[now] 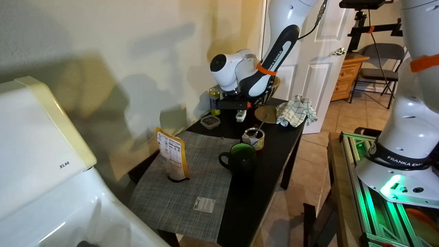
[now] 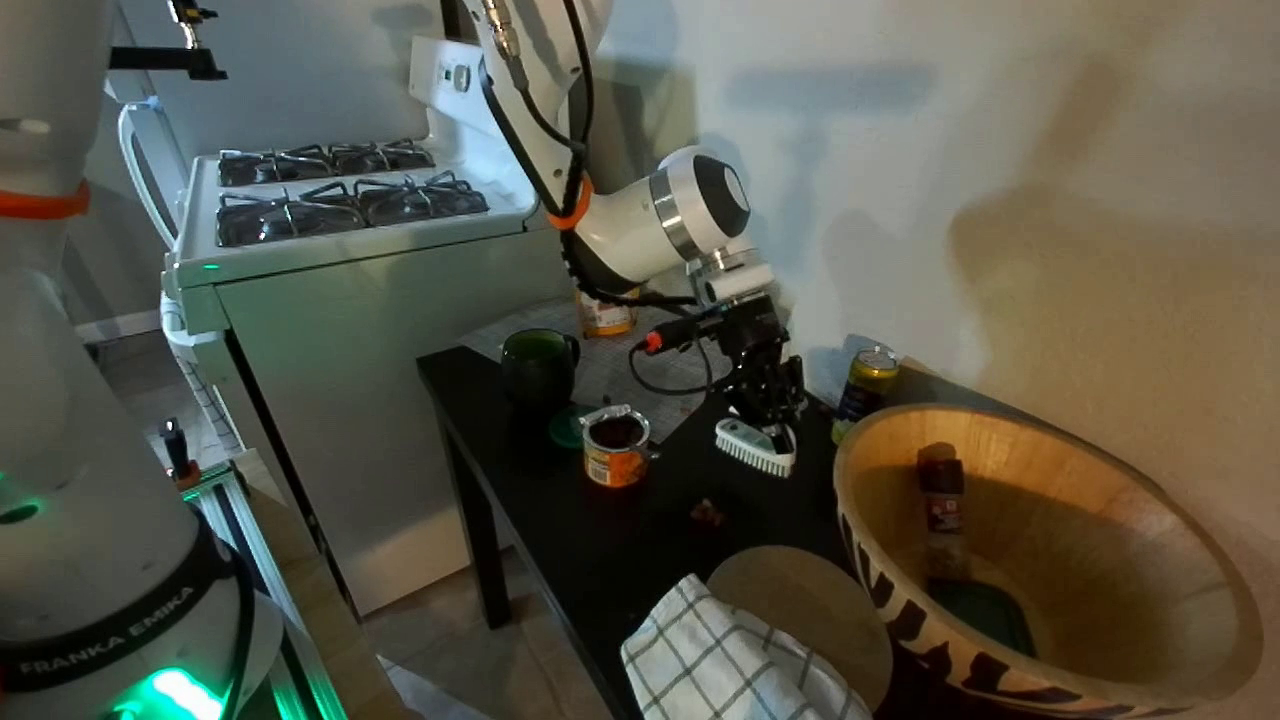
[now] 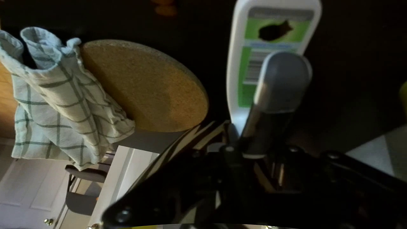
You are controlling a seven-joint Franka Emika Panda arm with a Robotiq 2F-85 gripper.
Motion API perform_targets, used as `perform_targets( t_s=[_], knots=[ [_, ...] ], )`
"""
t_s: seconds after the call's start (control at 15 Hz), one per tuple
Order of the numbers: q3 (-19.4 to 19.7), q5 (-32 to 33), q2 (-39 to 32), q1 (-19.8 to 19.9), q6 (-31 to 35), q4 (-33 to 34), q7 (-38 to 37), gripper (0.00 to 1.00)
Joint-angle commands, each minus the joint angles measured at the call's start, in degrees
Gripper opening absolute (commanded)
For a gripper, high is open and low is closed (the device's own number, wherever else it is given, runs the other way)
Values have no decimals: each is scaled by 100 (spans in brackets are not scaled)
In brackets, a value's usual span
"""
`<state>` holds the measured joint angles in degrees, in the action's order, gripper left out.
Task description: Use the brush to sweep the contents on the table
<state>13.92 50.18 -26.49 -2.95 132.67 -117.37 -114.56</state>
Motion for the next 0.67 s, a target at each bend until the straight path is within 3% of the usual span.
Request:
perform_targets(
  t_s=[0.0,0.27,0.6],
  knots=[
    [-268,-165,-166,145,93,383,-12,6],
    [-515,-619,-537,147,94,722,16,6],
    [-411,-671,-798,46,495,636,-302,6]
  ],
)
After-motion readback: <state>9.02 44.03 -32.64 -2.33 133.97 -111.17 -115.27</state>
